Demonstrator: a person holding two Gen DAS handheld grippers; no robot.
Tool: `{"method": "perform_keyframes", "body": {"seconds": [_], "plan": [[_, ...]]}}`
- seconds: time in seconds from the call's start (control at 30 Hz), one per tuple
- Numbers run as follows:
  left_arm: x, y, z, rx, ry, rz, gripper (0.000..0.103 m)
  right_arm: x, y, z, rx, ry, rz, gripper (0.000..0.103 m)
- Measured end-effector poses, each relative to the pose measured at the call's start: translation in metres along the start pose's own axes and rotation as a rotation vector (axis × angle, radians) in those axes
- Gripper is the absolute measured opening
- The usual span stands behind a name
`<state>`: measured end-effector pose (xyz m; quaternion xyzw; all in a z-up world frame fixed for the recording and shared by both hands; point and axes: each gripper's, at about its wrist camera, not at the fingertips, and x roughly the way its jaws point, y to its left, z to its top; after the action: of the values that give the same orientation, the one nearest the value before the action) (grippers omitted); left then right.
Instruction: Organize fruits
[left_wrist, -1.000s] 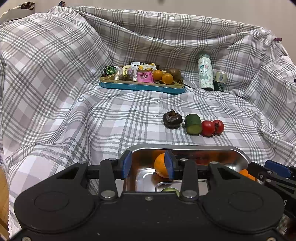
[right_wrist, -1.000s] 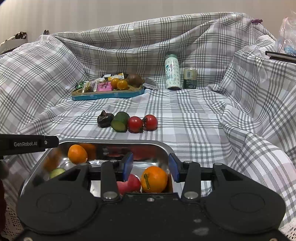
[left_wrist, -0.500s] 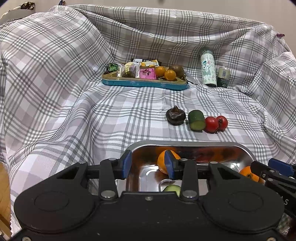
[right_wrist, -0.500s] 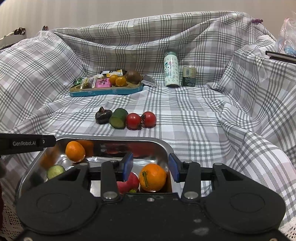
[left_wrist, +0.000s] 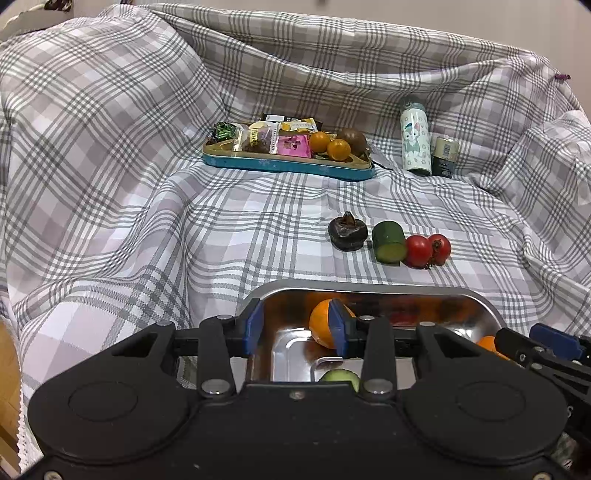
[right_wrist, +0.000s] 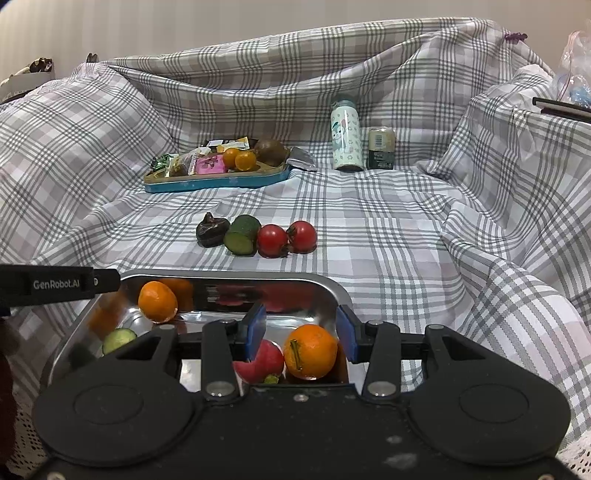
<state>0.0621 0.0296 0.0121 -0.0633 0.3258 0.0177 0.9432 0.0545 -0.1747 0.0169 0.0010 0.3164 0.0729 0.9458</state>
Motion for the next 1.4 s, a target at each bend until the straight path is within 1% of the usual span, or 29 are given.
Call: {"method": "perform_keyframes", "body": {"seconds": [0.17, 0.27, 0.4, 0.6, 0.77, 0.93, 1.03, 1.17, 1.27, 1.4], "plan": [[-0.001, -0.006, 0.003, 0.023, 0.004, -0.014, 0.047, 0.002, -0.001, 0.005, 0.013, 0.015, 0.009, 0.044], [0.001, -0.008, 0.008, 0.028, 0.027, -0.026, 0.047, 0.006, -0.003, 0.011, 0.014, 0.03, 0.018, 0.044], [0.007, -0.009, 0.018, 0.032, 0.05, -0.038, 0.047, 0.013, -0.006, 0.025, -0.01, 0.025, 0.01, 0.044], [0.031, -0.017, 0.042, 0.066, 0.079, -0.049, 0.047, 0.039, -0.017, 0.056, 0.002, 0.033, 0.022, 0.044], [0.053, -0.028, 0.061, 0.121, 0.074, -0.06, 0.047, 0.066, -0.024, 0.077, 0.021, 0.055, 0.03, 0.044], [0.077, -0.037, 0.07, 0.166, 0.088, -0.067, 0.047, 0.09, -0.025, 0.091, 0.008, 0.043, 0.014, 0.045], [0.09, -0.039, 0.071, 0.184, 0.104, -0.066, 0.047, 0.102, -0.027, 0.096, 0.002, 0.038, 0.011, 0.044], [0.105, -0.038, 0.07, 0.19, 0.144, -0.077, 0.047, 0.116, -0.028, 0.096, 0.007, 0.06, 0.018, 0.044], [0.112, -0.038, 0.07, 0.197, 0.164, -0.081, 0.047, 0.121, -0.029, 0.094, 0.01, 0.08, 0.022, 0.044], [0.122, -0.04, 0.071, 0.213, 0.172, -0.077, 0.048, 0.122, -0.034, 0.094, 0.028, 0.081, 0.024, 0.044]]}}
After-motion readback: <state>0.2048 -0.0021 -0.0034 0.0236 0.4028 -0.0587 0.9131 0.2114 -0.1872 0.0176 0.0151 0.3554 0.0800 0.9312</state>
